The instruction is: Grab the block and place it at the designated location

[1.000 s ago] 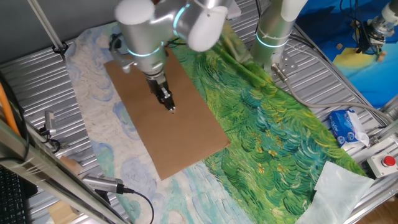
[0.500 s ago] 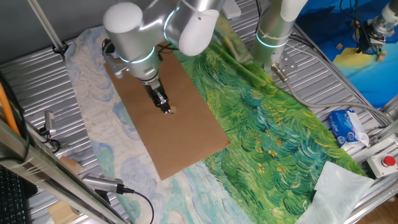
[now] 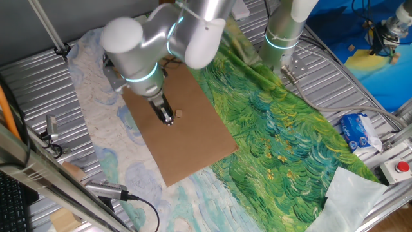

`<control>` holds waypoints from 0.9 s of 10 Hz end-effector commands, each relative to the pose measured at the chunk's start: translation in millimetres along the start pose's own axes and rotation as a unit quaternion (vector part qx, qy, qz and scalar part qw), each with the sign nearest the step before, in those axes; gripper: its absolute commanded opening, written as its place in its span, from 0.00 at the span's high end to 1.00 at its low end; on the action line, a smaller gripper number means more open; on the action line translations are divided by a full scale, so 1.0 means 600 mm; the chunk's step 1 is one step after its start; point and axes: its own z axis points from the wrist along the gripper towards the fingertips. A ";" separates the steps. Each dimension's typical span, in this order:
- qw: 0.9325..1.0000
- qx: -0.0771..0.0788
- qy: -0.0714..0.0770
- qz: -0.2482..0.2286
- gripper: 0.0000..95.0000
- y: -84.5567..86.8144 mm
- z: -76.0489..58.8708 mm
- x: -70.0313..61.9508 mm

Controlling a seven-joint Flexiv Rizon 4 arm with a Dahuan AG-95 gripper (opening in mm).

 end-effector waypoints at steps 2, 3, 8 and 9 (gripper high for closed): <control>1.000 0.007 -0.010 0.013 1.00 0.031 0.019 0.003; 1.000 0.006 -0.011 0.012 1.00 0.032 0.020 0.004; 1.000 0.008 -0.011 0.010 1.00 0.039 0.020 0.008; 1.000 0.009 -0.011 0.010 1.00 0.040 0.019 0.009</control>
